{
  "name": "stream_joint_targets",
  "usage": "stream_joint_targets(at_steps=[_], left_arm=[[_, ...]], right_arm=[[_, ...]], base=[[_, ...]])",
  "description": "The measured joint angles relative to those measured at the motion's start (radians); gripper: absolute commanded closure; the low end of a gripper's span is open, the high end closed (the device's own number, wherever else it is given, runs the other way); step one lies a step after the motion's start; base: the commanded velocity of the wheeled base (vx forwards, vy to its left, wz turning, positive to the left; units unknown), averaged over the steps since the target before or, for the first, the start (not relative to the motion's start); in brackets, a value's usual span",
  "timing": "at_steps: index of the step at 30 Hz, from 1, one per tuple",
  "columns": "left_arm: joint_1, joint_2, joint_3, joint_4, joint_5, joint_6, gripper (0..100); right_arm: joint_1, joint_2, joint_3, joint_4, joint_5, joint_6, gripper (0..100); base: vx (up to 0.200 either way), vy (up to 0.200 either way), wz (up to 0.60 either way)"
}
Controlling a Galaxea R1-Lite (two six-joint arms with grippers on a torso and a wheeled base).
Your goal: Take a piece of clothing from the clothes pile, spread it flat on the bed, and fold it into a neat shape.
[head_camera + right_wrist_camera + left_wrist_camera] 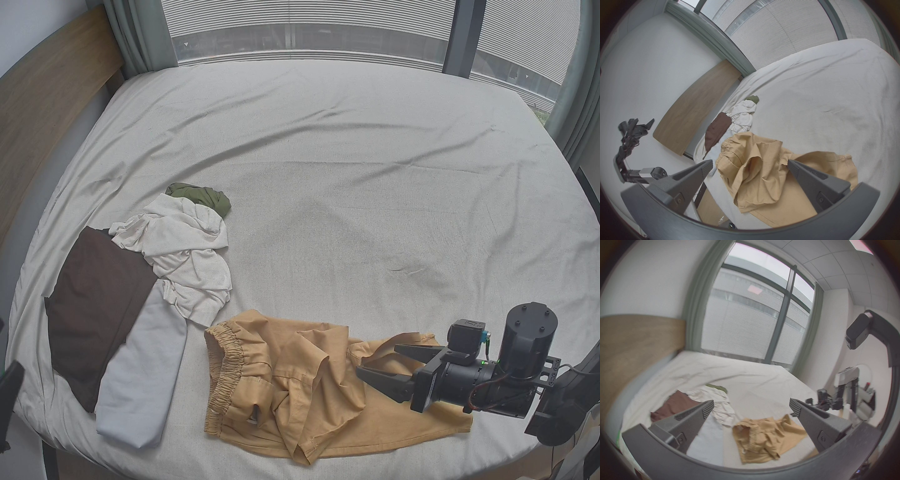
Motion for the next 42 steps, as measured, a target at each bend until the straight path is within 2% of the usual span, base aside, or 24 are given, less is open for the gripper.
stream_joint_targets(at_steps=[7, 15, 21, 35, 42], left_arm=[[-0.055, 0.248, -0.051, -0.093, -0.146, -0.027, 0], [-0.069, 0.469, -0.079, -0.167, -0.179, -0.031, 0], [-0.072, 0.583, -0.037, -0.218, -0.184, -0.031, 0], [-0.073, 0.787, 0.044, -0.347, -0.228, -0.033, 0], [-0.072, 0.851, 0.054, -0.365, -0.229, -0.035, 0]], right_arm=[[-0.031, -0.035, -0.012, -0.020, 0.067, -0.003, 0], [-0.150, -0.083, -0.001, -0.025, 0.181, 0.002, 0], [-0.185, -0.101, 0.015, -0.030, 0.195, 0.005, 0], [-0.191, -0.107, 0.020, -0.030, 0.198, 0.005, 0], [-0.191, -0.103, 0.021, -0.030, 0.198, 0.006, 0]], base=[[0.000, 0.000, 0.00], [0.000, 0.000, 0.00], [0.000, 0.000, 0.00], [0.000, 0.000, 0.00], [0.000, 0.000, 0.00]])
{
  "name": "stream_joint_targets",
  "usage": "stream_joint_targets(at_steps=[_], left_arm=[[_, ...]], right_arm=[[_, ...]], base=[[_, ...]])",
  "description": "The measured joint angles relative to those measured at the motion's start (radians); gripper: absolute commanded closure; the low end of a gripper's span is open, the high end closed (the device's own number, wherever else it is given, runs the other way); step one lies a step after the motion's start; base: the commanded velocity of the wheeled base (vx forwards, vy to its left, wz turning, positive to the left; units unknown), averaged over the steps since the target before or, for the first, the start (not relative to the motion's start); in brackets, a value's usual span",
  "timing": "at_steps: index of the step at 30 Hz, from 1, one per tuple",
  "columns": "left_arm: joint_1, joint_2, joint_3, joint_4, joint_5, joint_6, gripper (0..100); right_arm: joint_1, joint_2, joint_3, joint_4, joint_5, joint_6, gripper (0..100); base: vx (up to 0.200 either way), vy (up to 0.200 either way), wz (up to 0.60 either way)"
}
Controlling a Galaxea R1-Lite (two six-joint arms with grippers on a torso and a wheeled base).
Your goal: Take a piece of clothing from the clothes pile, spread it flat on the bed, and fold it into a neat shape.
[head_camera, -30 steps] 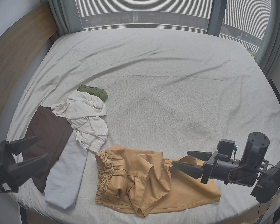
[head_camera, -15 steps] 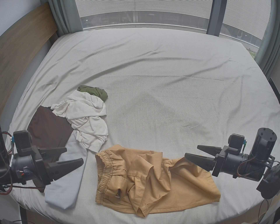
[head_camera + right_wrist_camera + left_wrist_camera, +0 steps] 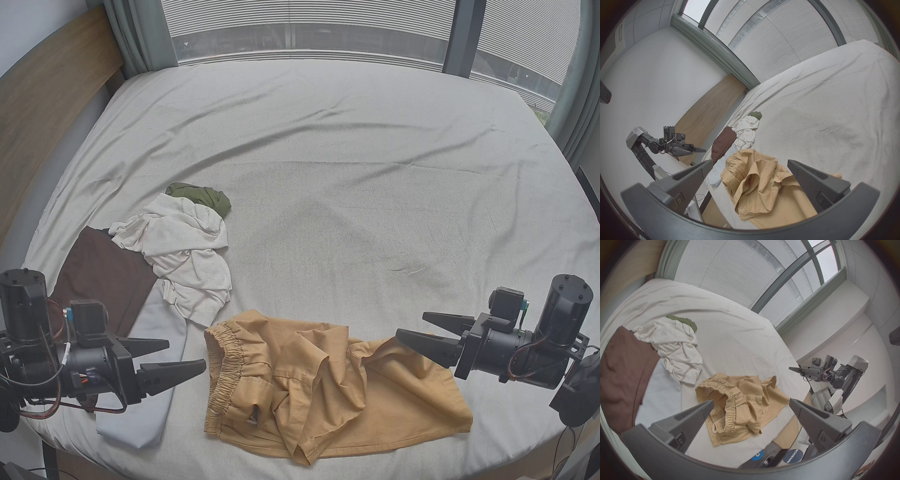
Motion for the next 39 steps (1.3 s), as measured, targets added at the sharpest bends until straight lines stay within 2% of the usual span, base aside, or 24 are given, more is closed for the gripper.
stream_joint_targets(at_steps=[21, 39], left_arm=[[-0.012, 0.227, 0.012, -0.091, -0.033, -0.002, 0], [-0.055, 0.402, 0.042, -0.327, -0.033, -0.042, 0]], right_arm=[[-0.010, 0.015, 0.002, -0.001, 0.000, 0.001, 0], [-0.019, 0.017, -0.001, 0.000, 0.006, 0.001, 0]], base=[[0.000, 0.000, 0.00], [0.000, 0.000, 0.00]])
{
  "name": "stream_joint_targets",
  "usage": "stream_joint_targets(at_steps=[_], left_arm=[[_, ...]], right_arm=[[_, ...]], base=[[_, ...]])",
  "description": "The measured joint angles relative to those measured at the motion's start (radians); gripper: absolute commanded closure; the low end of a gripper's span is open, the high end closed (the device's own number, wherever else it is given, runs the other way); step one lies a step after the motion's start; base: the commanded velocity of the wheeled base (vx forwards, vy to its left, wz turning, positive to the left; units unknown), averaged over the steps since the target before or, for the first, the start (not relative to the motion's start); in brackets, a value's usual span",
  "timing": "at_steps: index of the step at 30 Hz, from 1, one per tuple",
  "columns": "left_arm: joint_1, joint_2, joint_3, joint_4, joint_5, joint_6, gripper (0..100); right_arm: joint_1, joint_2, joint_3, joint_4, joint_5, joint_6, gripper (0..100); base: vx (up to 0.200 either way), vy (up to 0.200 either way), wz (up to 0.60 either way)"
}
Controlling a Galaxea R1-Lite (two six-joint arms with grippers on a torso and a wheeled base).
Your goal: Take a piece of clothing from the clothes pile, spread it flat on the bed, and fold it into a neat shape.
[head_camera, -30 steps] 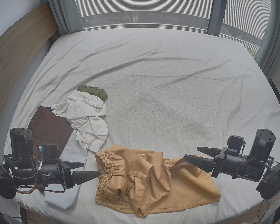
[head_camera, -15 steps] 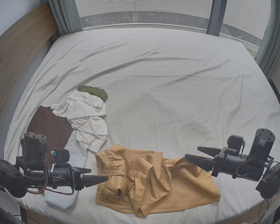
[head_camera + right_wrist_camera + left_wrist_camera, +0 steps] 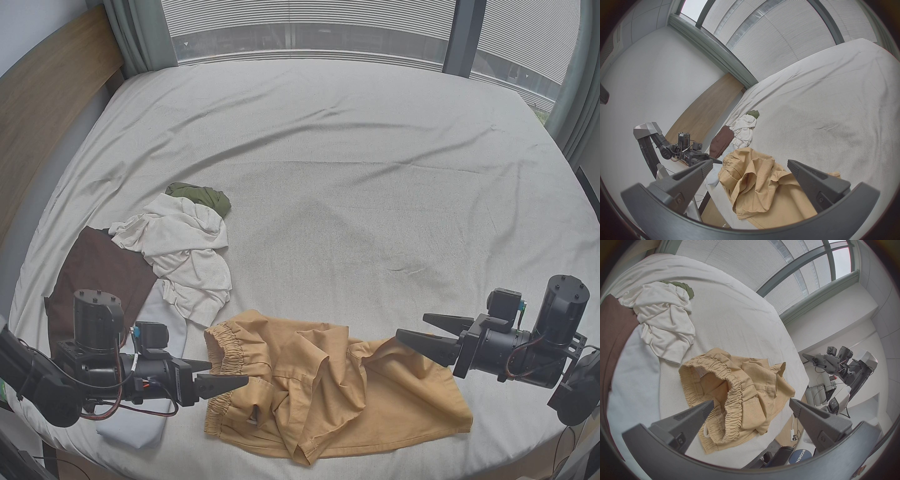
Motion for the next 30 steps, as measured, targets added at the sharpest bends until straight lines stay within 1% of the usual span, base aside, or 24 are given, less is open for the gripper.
stream_joint_targets(at_steps=[4, 11, 17, 22, 29, 30], left_arm=[[-0.018, 0.047, 0.015, -0.080, 0.001, -0.005, 0], [-0.048, 0.145, 0.047, -0.276, 0.005, -0.016, 0], [-0.085, 0.224, 0.073, -0.450, 0.009, -0.083, 0], [-0.108, 0.284, 0.090, -0.565, 0.014, -0.106, 0], [-0.117, 0.357, 0.106, -0.686, 0.043, -0.115, 0], [-0.119, 0.369, 0.108, -0.709, 0.047, -0.116, 100]], right_arm=[[-0.005, 0.000, 0.001, 0.000, 0.006, 0.000, 0], [-0.007, -0.001, 0.000, 0.000, 0.008, 0.000, 0], [-0.008, -0.003, -0.002, 0.000, 0.009, 0.000, 0], [-0.008, -0.004, -0.002, 0.000, 0.008, 0.000, 0], [-0.008, -0.003, -0.002, 0.000, 0.008, 0.000, 0], [-0.008, -0.003, -0.002, 0.000, 0.008, 0.000, 0]], base=[[0.000, 0.000, 0.00], [0.000, 0.000, 0.00], [0.000, 0.000, 0.00], [0.000, 0.000, 0.00], [0.000, 0.000, 0.00], [0.000, 0.000, 0.00]])
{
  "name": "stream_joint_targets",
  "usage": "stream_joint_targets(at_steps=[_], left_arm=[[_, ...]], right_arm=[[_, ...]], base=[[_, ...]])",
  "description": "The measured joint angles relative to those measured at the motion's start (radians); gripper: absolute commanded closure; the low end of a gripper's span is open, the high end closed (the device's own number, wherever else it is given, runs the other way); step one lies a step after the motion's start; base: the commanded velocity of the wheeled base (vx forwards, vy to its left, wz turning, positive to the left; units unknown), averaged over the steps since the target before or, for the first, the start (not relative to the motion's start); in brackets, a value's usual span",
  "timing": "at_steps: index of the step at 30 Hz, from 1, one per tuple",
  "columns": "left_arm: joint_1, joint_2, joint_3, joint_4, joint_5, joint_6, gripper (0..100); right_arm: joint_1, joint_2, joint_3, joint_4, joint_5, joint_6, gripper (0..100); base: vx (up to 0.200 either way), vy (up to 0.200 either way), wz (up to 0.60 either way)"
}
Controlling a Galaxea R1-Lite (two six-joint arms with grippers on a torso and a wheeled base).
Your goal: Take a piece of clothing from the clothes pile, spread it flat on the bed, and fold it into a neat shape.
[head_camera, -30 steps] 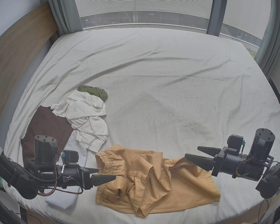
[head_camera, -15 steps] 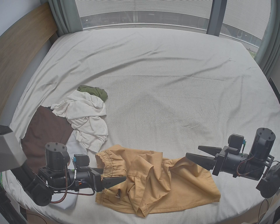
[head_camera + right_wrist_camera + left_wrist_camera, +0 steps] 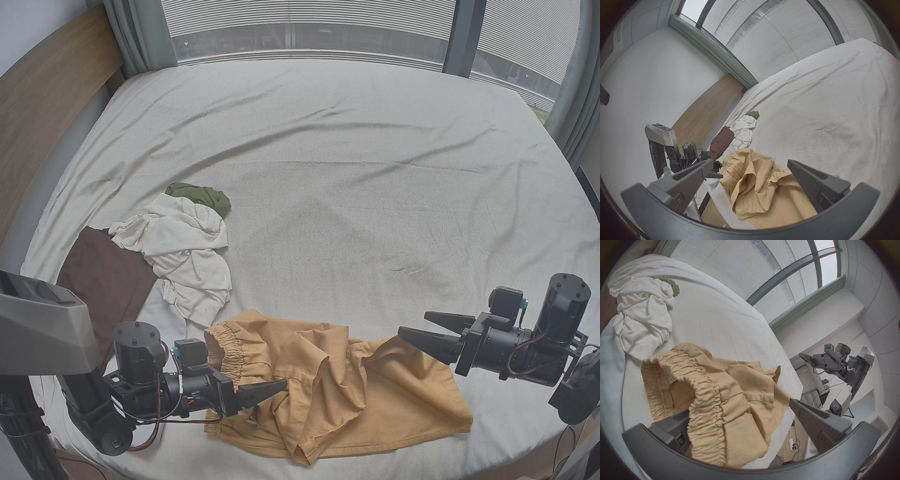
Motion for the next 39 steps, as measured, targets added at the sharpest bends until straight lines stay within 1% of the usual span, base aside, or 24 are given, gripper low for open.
stream_joint_targets(at_steps=[2, 4, 17, 19, 24, 29, 39], left_arm=[[-0.001, 0.023, 0.002, -0.036, 0.010, -0.003, 100], [-0.003, 0.039, 0.002, -0.044, 0.023, -0.009, 100], [-0.002, 0.055, -0.009, -0.049, 0.028, -0.020, 100], [-0.001, 0.041, -0.012, -0.049, 0.027, -0.030, 100], [-0.013, -0.027, -0.014, -0.049, 0.026, -0.090, 100], [-0.023, -0.078, -0.014, -0.049, 0.026, -0.100, 100], [-0.026, -0.127, -0.013, -0.049, 0.026, -0.098, 100]], right_arm=[[0.000, 0.000, 0.000, 0.000, 0.001, 0.000, 0], [0.000, 0.000, 0.000, 0.000, 0.003, 0.000, 0], [0.008, 0.007, 0.006, -0.001, 0.006, 0.000, 0], [0.010, 0.010, 0.007, -0.001, 0.006, 0.000, 0], [0.019, 0.019, 0.008, -0.001, 0.009, 0.002, 0], [0.054, 0.044, 0.007, -0.003, 0.018, 0.007, 0], [0.173, 0.115, 0.011, -0.074, 0.015, 0.054, 0]], base=[[0.000, 0.000, 0.00], [0.000, 0.000, 0.00], [0.000, 0.000, 0.00], [0.000, 0.000, 0.00], [0.000, 0.000, 0.00], [0.000, 0.000, 0.00], [0.000, 0.000, 0.00]])
